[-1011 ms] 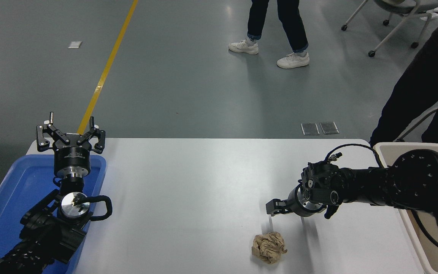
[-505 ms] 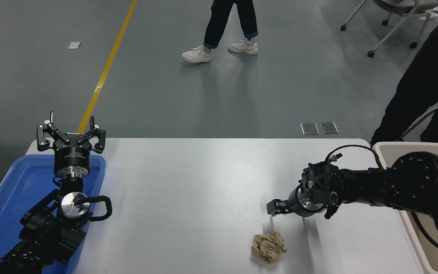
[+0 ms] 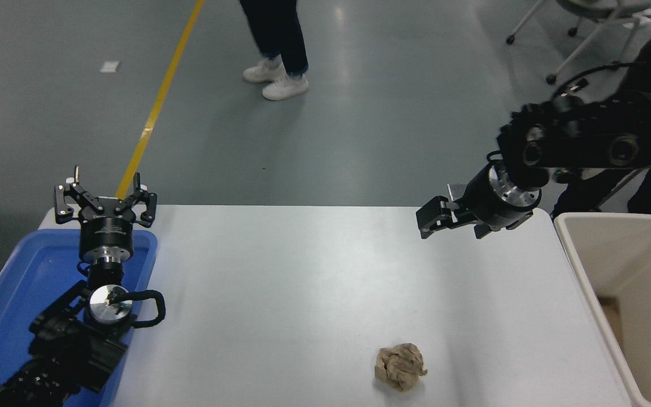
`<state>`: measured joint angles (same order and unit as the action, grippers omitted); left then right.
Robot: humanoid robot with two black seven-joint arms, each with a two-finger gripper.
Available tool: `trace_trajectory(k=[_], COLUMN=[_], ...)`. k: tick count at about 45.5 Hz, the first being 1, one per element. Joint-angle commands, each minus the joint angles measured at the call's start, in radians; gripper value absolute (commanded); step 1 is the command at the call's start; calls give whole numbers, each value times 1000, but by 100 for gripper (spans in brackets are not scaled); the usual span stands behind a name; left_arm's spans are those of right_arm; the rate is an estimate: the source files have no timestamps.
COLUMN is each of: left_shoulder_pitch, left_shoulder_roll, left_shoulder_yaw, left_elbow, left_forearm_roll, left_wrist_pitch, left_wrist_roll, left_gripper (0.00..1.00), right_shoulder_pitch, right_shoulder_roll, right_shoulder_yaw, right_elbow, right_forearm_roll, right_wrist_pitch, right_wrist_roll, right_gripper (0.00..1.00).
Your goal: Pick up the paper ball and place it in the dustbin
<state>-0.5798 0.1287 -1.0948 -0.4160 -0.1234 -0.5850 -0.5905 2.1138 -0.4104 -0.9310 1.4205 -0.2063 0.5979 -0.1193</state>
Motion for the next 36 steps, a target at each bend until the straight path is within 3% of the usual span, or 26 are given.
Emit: trace_trajectory(k=[1,7,13,23,36], left_shoulder_pitch=[0,0,0,0,0], left_shoulder_roll=[0,0,0,0,0], left_shoulder_yaw=[1,0,0,0,1], left_elbow=[0,0,0,0,-1], left_forearm_roll=[-1,-1,-1,-1,1], left_wrist_pitch=[1,1,1,1,-1], left_wrist_roll=[0,-2,-2,-2,0], left_gripper=[99,99,99,99,99], right_shoulder_pitch=[366,414,413,281,-96], right_shoulder_roll=[-146,-238,-223,21,298], right_shoulder_yaw=[-103,-106,-120,-95,-25], right_elbow=[221,256,307,304,210], right_forearm_roll=[62,62,65,122,107], right_wrist_pitch=[157,188,188,172,-196], right_wrist_roll=[0,0,0,9,7], right_gripper=[100,100,100,100,100])
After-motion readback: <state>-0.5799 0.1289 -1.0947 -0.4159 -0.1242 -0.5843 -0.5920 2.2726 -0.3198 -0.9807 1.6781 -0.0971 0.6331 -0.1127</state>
